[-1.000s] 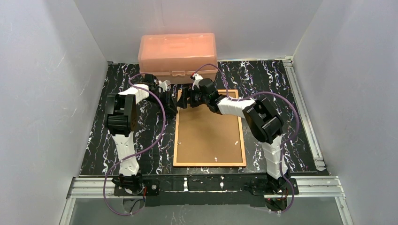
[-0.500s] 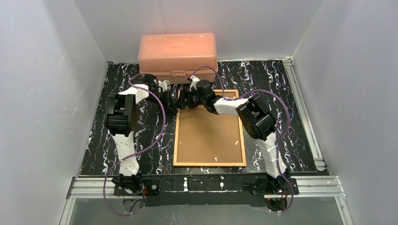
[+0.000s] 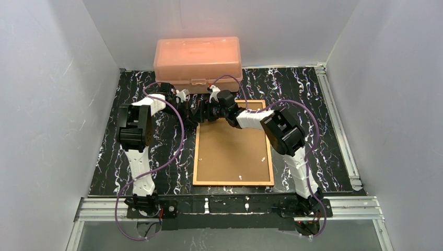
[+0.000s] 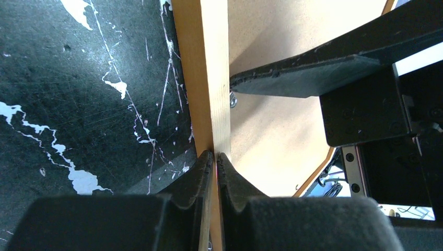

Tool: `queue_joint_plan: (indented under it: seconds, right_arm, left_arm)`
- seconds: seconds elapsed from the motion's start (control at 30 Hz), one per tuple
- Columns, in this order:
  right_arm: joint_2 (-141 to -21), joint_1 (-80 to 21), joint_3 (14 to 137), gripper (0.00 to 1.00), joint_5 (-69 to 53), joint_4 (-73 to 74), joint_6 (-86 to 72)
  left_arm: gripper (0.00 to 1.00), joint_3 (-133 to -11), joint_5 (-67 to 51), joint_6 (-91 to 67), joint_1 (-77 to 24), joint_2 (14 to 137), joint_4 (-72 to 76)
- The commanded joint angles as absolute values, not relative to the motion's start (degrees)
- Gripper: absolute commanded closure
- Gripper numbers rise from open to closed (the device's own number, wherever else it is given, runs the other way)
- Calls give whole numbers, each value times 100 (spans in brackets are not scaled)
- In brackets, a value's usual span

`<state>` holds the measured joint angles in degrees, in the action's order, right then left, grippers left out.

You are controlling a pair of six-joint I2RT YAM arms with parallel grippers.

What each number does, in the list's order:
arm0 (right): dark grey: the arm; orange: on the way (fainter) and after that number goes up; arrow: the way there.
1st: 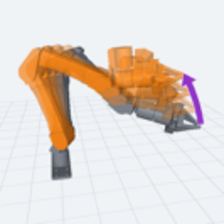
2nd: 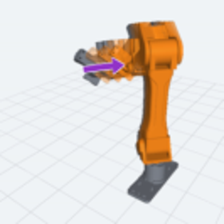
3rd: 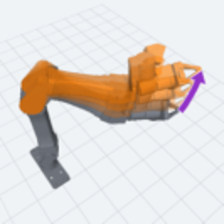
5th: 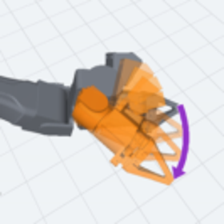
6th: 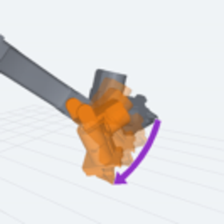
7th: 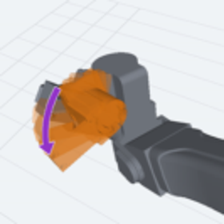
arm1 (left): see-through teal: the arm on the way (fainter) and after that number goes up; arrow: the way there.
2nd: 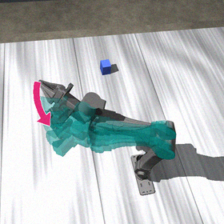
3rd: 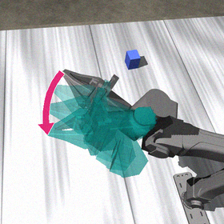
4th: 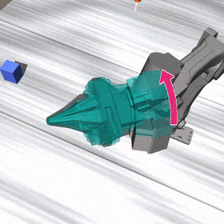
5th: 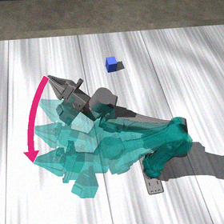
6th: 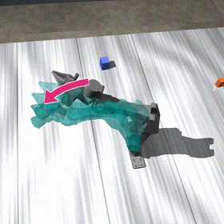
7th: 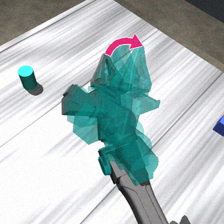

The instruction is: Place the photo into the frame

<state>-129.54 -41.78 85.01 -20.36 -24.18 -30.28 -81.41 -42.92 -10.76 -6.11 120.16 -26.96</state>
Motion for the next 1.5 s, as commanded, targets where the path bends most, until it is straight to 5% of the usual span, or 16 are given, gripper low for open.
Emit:
queue_joint_plan:
  seconds: [0.0, 1.47]
  right_arm:
    - [-13049, -4302, 8647, 19, -2150, -2544, -3132]
    - [-12595, -4430, 8400, 18, -2456, -2565, -3301]
  left_arm:
    - [95, -8065, -4316, -1032, -624, 11900, -2741]
    - [96, -7999, -4410, -1031, -573, 11716, -2754]
